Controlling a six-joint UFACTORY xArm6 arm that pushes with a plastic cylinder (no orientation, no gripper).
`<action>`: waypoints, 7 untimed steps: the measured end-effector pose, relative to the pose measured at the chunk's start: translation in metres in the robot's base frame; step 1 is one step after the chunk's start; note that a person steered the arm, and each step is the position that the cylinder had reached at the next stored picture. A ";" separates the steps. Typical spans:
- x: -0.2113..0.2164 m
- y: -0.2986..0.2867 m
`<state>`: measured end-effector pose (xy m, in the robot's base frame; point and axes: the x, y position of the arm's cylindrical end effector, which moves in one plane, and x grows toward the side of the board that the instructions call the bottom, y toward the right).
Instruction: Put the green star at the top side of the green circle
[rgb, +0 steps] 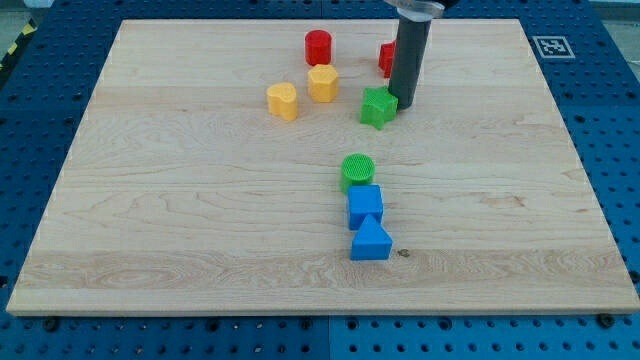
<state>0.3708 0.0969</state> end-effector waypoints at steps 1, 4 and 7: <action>0.007 0.000; -0.023 -0.035; 0.007 0.008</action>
<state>0.3781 0.1049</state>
